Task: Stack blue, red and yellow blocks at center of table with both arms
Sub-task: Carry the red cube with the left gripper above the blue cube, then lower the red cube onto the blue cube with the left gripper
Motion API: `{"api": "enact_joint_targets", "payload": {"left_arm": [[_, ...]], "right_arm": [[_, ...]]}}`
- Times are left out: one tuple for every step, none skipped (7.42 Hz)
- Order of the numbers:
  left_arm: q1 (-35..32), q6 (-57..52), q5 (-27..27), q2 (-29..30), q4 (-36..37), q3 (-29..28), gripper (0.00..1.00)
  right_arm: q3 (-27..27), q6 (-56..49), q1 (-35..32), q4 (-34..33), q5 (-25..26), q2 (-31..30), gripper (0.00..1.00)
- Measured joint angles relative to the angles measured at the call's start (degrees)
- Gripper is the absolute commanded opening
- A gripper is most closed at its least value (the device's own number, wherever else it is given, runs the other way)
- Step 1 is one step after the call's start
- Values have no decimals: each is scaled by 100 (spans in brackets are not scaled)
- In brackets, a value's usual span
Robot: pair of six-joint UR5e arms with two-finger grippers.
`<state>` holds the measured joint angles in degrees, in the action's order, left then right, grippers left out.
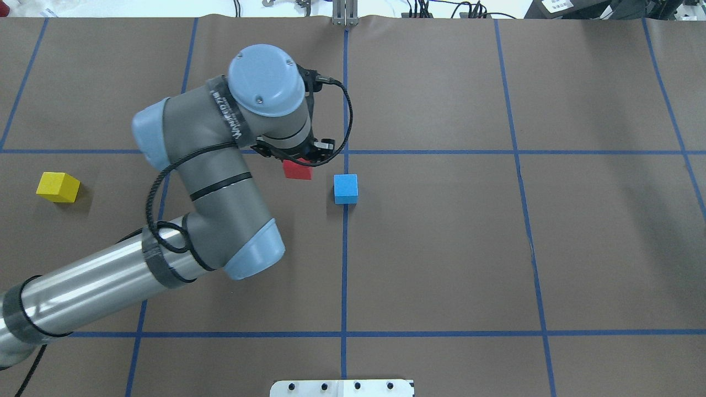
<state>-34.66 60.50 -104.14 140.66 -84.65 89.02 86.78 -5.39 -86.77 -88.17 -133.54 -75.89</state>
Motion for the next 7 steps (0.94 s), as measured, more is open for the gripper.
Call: {"api": "enact_joint_targets", "payload": {"left_arm": [[86,142,9,402,-46,-464,0],[169,208,20,577,-141,-740,0],[231,229,28,648,-275,-953,0],[269,231,34,674,-422,-1131,0],[305,228,37,679,-547,-1254,0],[337,226,36,680,-612,-1306,0],[358,229,35,675,-637,-1325,0]], "right_arm": [[-3,13,-10,1,2,-30,100],[-3,18,-12,2,3,-44,100],[-3,20,-15,0,3,-52,100],[-4,20,-15,-4,3,-54,100],[-3,21,-18,-6,3,-56,100],[-3,21,-21,-7,3,-57,100],[-3,20,-23,-7,3,-56,100]]}}
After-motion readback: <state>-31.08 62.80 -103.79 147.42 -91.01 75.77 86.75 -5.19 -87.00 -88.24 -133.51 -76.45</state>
